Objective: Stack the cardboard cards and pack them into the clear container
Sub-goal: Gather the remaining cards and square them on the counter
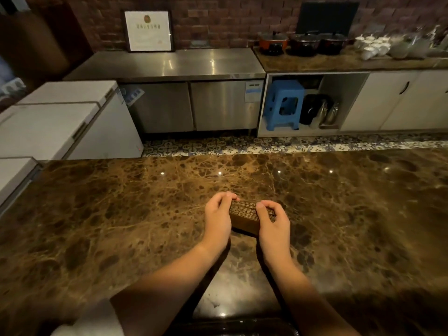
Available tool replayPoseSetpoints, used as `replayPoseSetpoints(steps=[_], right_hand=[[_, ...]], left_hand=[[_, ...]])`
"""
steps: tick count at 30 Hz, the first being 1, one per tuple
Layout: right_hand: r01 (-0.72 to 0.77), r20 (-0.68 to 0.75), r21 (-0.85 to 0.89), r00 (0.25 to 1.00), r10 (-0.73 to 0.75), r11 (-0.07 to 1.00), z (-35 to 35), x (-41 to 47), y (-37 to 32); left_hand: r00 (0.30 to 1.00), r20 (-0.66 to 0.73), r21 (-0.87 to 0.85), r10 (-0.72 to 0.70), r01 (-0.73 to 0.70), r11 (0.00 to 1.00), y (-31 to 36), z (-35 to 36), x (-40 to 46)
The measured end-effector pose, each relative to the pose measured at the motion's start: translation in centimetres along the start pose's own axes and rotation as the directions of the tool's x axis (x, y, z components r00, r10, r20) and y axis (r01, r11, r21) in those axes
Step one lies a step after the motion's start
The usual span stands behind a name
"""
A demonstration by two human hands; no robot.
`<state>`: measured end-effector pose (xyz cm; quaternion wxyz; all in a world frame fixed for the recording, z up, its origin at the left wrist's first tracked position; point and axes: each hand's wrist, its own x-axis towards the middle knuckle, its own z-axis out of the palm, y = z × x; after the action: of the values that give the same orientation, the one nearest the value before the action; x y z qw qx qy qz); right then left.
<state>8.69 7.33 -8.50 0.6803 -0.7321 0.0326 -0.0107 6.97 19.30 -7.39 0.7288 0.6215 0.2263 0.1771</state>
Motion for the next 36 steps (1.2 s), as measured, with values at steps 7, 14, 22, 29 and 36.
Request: replayPoseSetpoints(steps=[7, 14, 22, 29, 36], right_hand=[[0.05, -0.055, -0.149, 0.997, -0.059, 0.988, 0.4, -0.3, 0.5], [0.11, 0.212, -0.325, 0.976, -0.041, 0.939, -1.3, -0.4, 0.7], [0.301, 0.374, -0.571, 0.924, -0.084, 0.764, -3.3, 0.6, -1.1], [0.281, 0.385, -0.434, 0.917, -0.106, 0.856, -3.5, -1.4, -1.5], [0.045, 0.333, -0.158, 0.943, 0.01, 0.986, -2.0, -2.9, 0.2]], left_hand=[[0.997, 0.073, 0.045, -0.019, 0.016, 0.999, -1.4, -0.5, 0.1], [0.995, 0.093, 0.022, -0.038, 0.036, 0.999, -1.2, -0.6, 0.1], [0.982, 0.179, 0.185, -0.056, 0.022, 0.983, 0.6, -1.1, -0.2], [0.977, 0.2, 0.234, -0.07, 0.021, 0.972, 2.4, -2.4, -1.5], [0.982, 0.106, 0.233, -0.159, 0.131, 0.964, 0.8, -2.7, -1.8]])
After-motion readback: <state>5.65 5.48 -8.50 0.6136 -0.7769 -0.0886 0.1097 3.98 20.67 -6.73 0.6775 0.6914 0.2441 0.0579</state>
